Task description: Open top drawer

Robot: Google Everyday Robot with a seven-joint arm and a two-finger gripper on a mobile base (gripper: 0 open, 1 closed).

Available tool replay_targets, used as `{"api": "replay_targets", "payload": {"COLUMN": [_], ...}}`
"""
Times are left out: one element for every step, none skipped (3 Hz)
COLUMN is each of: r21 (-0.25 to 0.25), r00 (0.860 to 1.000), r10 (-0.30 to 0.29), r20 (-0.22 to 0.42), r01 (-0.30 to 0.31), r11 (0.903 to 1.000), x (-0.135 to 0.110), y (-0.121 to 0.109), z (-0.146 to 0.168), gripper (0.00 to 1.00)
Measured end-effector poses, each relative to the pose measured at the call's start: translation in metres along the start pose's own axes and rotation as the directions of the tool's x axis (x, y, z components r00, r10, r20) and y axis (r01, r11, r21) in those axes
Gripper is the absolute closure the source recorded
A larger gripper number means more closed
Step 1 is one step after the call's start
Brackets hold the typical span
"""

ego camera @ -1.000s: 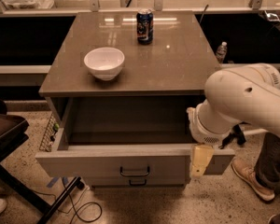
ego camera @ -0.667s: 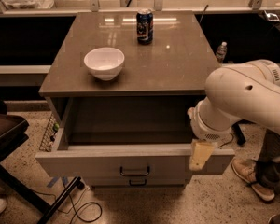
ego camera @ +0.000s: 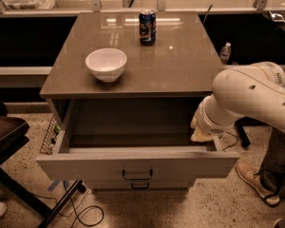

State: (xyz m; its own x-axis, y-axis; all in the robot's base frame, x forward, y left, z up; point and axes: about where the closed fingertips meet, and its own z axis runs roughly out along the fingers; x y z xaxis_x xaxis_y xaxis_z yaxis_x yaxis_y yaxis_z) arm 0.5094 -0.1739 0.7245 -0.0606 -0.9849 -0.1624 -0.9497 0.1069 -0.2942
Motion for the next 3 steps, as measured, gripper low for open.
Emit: {"api": "replay_targets", "payload": {"r21": [0.025, 0.008, -0.014], "r00": [1.000, 0.993, 0.987], "r10": [0.000, -0.008, -0.044], "r20": [0.028, 0.115, 0.155], "r01": [-0.001, 0.007, 0.047], "r11": [0.9997, 0.9999, 0.9988], "x": [0.004, -0.005, -0.025], "y": [-0.011, 0.008, 0.027], "z": [0.014, 0.053, 0.081], "gripper": [0.83, 1.00, 1.00]}}
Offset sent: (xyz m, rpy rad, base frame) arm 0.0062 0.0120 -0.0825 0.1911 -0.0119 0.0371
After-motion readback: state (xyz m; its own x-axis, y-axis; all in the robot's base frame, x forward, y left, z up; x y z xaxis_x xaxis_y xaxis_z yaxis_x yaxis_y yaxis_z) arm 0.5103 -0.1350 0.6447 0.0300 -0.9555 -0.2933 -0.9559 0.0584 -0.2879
